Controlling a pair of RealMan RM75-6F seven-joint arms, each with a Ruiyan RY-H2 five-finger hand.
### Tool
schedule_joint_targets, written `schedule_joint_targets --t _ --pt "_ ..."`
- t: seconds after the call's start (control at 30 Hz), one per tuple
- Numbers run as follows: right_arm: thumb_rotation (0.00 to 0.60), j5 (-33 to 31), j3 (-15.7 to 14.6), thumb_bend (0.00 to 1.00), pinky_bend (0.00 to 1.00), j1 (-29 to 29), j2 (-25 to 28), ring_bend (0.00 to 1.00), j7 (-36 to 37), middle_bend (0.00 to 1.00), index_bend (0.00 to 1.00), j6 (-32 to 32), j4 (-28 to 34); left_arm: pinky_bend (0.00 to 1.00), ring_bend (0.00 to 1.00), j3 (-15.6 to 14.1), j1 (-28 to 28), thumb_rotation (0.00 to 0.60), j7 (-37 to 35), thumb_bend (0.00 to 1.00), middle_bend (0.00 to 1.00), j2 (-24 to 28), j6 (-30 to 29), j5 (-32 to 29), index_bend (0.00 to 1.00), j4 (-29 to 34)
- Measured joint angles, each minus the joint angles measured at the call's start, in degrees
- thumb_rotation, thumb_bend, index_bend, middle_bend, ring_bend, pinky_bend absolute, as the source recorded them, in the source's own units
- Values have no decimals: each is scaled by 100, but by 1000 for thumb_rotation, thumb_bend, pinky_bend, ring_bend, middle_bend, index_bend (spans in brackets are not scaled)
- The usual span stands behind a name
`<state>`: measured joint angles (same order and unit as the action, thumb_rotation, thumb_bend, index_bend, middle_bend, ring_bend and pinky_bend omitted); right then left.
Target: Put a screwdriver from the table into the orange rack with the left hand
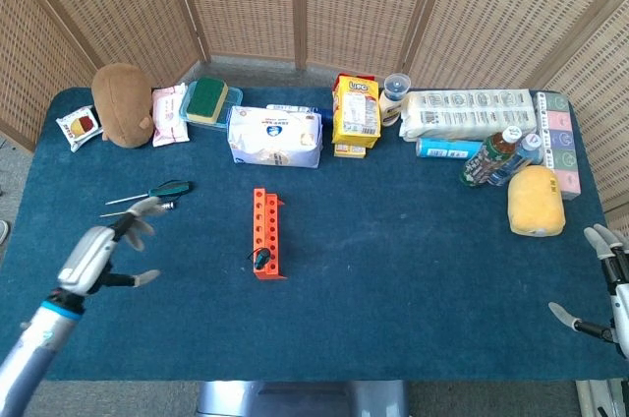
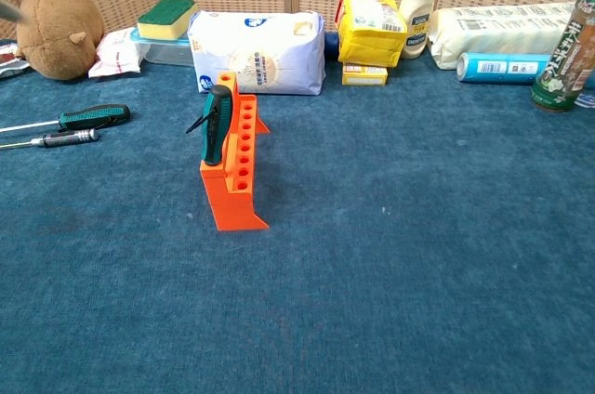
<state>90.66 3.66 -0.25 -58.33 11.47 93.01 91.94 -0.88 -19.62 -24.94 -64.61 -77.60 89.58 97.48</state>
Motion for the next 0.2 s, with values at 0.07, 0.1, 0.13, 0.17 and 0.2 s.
schedule_joint_targets --t 0.07,0.1,0.13,0.17,0.2 --pt "522 11 -2 11 0 -1 -23 49 -87 65 26 10 30 214 7 -91 258 600 318 57 0 86 -243 -34 0 -85" --pt "519 16 -2 11 0 -3 -29 49 -117 65 26 18 45 195 1 -123 363 600 456 58 0 112 -329 -62 0 -107" --pt "519 20 -2 11 0 -7 -33 49 -144 65 26 32 59 185 0 -151 459 600 599 57 0 134 -392 -98 0 -120" --pt "517 22 1 11 0 -16 -36 49 -162 64 26 59 75 173 0 -183 559 600 806 57 0 160 -462 -155 0 -126" --pt "518 21 8 11 0 -24 -36 49 -170 64 26 84 80 163 0 -202 623 600 976 57 0 178 -516 -199 0 -121"
